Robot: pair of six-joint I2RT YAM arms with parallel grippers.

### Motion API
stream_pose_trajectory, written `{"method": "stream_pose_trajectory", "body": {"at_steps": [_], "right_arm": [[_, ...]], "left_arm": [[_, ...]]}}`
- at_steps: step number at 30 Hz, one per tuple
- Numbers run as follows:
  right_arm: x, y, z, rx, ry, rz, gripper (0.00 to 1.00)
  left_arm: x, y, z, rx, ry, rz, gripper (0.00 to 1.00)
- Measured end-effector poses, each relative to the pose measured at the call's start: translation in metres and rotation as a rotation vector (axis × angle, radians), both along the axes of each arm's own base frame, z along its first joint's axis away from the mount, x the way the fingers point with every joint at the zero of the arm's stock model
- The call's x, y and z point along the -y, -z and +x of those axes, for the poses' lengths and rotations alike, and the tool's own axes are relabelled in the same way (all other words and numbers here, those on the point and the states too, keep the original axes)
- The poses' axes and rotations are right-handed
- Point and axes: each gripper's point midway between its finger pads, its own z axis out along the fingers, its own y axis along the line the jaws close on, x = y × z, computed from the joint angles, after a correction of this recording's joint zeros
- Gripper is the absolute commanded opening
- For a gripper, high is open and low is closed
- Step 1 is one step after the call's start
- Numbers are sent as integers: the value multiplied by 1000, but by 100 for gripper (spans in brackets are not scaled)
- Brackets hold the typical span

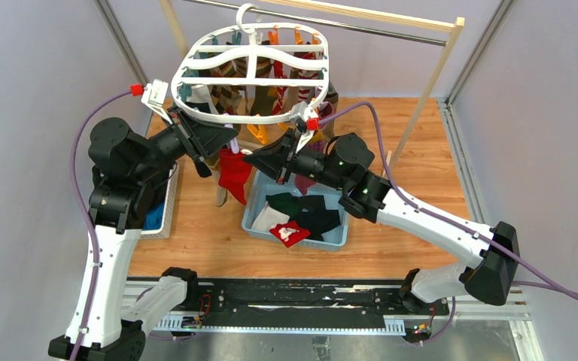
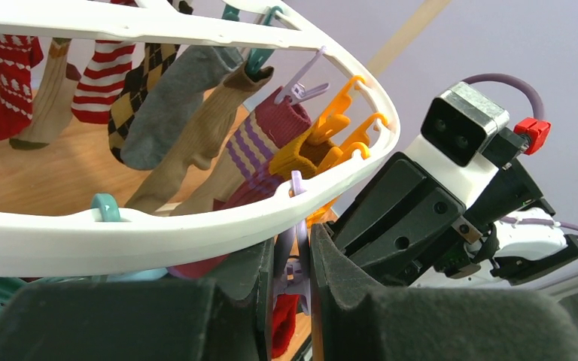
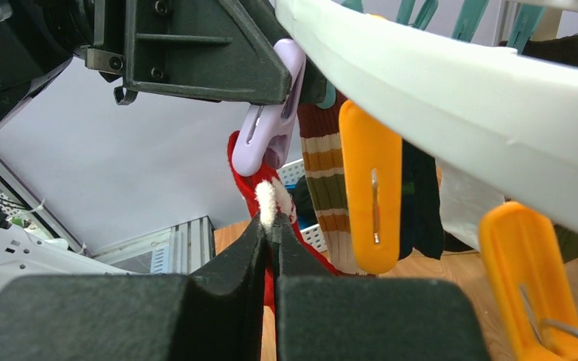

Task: Clip the socks to the hanger
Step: Clamp the sock onto the hanger.

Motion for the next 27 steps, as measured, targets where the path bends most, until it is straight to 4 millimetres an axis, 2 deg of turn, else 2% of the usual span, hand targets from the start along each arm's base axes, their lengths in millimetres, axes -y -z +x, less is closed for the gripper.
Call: {"method": "stream_pose_trajectory", "body": {"at_steps": [12,27], "right_arm": [[4,0,7,-14,11,4,0],[9,-11,-5,-14,-33,25,0]], "left_arm": [[1,-1,-2,5,12,0,0],[0,1,0,42,9,32,0]]}}
